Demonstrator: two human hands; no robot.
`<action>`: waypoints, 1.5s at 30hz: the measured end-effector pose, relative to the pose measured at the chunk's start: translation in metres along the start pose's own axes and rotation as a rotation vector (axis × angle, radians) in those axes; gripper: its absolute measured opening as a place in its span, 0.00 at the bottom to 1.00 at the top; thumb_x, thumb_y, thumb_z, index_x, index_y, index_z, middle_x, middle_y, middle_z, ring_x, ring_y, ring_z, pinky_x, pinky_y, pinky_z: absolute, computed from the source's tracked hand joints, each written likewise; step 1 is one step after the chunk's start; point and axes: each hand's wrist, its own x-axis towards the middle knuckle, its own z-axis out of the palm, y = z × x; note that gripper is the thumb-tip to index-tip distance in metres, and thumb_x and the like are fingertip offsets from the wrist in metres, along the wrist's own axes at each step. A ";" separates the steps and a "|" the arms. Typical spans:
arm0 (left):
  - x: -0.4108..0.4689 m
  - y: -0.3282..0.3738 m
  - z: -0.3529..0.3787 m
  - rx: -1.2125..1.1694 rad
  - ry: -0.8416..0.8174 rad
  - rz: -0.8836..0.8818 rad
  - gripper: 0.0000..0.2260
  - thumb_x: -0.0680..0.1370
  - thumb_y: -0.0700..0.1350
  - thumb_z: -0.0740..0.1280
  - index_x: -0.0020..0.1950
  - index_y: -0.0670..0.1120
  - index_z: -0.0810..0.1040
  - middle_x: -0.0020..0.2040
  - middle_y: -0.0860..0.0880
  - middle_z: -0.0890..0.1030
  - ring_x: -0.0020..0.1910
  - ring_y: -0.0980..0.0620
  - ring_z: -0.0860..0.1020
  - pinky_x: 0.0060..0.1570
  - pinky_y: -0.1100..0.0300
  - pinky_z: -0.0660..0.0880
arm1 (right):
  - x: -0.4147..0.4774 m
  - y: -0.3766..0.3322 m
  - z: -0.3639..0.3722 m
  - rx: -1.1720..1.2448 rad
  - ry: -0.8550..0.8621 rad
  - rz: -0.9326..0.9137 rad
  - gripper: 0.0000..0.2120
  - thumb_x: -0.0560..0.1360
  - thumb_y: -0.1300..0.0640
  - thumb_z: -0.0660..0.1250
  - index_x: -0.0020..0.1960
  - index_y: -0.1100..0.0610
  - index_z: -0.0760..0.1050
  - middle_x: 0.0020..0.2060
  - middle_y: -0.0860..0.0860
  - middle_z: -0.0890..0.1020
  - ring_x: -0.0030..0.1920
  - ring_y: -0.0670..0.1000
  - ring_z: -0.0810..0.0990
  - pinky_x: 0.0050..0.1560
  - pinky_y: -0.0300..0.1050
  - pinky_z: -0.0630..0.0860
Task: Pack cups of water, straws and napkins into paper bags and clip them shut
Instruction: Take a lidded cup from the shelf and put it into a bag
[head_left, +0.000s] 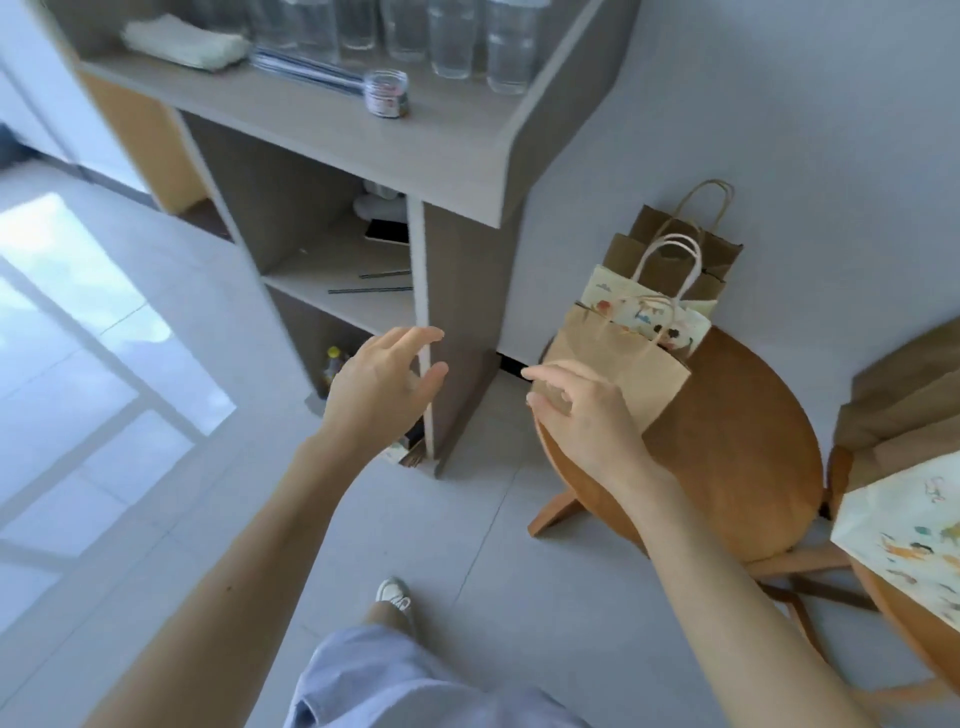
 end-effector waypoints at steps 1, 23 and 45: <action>-0.001 -0.009 -0.010 0.006 0.022 -0.022 0.14 0.77 0.46 0.64 0.63 0.47 0.75 0.56 0.50 0.79 0.53 0.47 0.75 0.48 0.54 0.73 | 0.009 -0.011 0.008 0.005 -0.002 -0.033 0.11 0.74 0.62 0.66 0.56 0.57 0.79 0.53 0.52 0.79 0.50 0.51 0.77 0.53 0.40 0.72; 0.182 -0.221 -0.182 0.062 0.180 0.090 0.15 0.78 0.48 0.64 0.64 0.48 0.74 0.60 0.50 0.78 0.57 0.47 0.75 0.51 0.49 0.75 | 0.287 -0.187 0.135 -0.005 0.107 -0.231 0.11 0.75 0.61 0.66 0.56 0.58 0.79 0.53 0.53 0.80 0.49 0.49 0.77 0.55 0.43 0.74; 0.483 -0.316 -0.192 0.009 0.235 0.227 0.15 0.77 0.47 0.66 0.63 0.47 0.75 0.62 0.50 0.76 0.64 0.45 0.67 0.57 0.61 0.61 | 0.581 -0.184 0.152 -0.122 0.426 -0.131 0.28 0.69 0.53 0.72 0.68 0.50 0.69 0.67 0.50 0.66 0.61 0.52 0.68 0.58 0.39 0.65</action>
